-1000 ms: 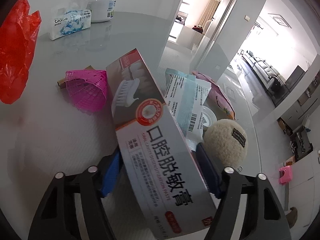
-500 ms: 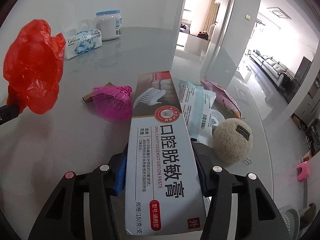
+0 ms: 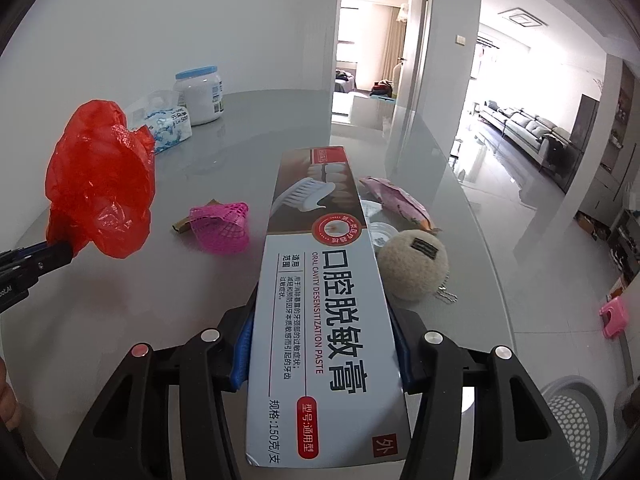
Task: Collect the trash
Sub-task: 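Grasp the red toothpaste box with the right tool while the left tool holds the bag, then carry the red bag and toothpaste box over the grey basket and open both tools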
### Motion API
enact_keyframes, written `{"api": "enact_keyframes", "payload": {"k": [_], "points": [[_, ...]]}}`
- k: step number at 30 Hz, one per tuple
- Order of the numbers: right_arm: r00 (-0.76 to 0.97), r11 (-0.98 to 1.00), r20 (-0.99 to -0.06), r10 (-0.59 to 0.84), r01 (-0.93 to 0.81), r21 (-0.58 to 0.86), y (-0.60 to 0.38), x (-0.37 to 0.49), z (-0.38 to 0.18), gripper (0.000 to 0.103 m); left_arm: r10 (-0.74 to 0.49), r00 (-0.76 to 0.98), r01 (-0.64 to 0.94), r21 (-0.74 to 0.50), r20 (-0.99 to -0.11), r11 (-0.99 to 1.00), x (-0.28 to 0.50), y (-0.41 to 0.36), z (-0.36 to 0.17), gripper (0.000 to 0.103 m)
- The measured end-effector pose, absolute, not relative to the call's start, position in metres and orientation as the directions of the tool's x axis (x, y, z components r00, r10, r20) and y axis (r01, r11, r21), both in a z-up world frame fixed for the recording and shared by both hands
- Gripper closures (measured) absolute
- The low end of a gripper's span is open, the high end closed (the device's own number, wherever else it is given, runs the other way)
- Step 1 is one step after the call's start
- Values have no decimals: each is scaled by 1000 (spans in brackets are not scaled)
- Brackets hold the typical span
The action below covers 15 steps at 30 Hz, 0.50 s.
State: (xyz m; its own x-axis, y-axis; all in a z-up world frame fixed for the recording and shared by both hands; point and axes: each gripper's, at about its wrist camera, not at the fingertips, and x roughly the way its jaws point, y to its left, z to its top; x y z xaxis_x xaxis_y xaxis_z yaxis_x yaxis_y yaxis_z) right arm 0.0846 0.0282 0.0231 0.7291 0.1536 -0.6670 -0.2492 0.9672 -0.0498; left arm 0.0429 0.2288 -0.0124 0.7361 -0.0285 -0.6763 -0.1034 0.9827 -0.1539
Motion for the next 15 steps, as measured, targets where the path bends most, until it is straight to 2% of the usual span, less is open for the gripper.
{"api": "enact_keyframes", "payload": {"k": [15], "points": [[771, 1000, -636, -11, -1, -20, -85, 9, 35, 51, -200, 712, 135, -148, -673, 980, 34, 123, -4, 74]]}}
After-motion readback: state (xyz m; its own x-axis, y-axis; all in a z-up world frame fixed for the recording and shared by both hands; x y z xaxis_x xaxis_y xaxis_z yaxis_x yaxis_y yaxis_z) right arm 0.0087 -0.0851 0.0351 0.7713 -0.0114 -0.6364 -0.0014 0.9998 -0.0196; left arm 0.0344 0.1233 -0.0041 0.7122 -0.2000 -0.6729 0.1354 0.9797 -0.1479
